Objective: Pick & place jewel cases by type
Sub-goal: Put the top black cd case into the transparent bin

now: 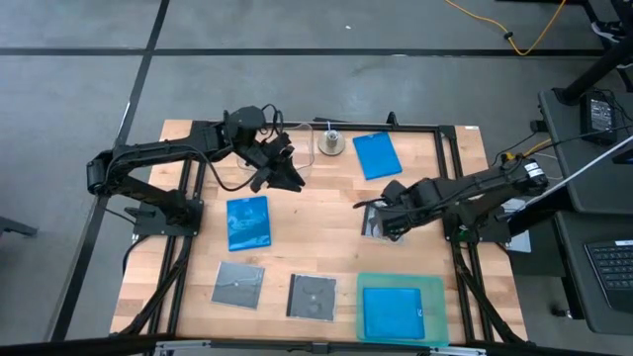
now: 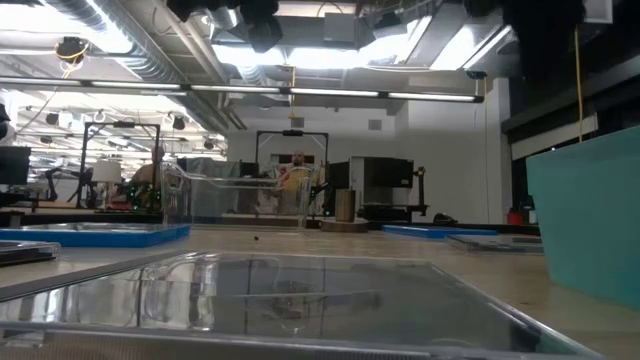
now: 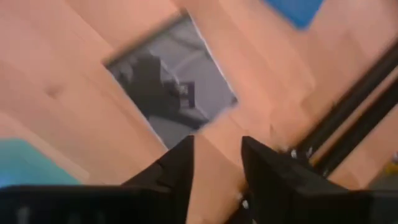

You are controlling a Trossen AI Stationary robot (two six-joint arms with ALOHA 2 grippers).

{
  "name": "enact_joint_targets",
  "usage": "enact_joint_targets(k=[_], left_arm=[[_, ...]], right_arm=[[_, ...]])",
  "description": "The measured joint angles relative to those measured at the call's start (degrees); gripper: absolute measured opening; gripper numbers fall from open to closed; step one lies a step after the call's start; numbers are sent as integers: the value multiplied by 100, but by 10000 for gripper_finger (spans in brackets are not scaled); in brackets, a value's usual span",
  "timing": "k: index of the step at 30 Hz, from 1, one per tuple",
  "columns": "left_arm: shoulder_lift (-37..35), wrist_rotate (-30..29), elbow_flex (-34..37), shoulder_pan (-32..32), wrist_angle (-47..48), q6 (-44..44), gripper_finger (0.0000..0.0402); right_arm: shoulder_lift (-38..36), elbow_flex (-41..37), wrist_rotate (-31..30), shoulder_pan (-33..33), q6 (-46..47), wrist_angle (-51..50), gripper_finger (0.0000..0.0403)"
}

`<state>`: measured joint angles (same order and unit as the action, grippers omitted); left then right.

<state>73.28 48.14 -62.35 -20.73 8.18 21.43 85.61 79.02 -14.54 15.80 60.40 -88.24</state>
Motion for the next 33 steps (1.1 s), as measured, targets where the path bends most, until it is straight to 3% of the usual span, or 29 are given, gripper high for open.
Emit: enact_joint_targets(k=[9,19,26,33], left_arm=[[0,-109,0,0,-17,27,129],[0,-1109,0,176,-21,383,129],[0,-1950,0,408,-106,650,129],[0,-2358,0,578,-111,649,129]], right_arm=[[-1021,-2252,596,-330,-54,1899,10],[-1678,-3936,974,-771,-78,2860,7],[-1678,-4541,1174,-952,-396,3673,5],[-1678,-4922,1186,-1129,-513,4338,5]])
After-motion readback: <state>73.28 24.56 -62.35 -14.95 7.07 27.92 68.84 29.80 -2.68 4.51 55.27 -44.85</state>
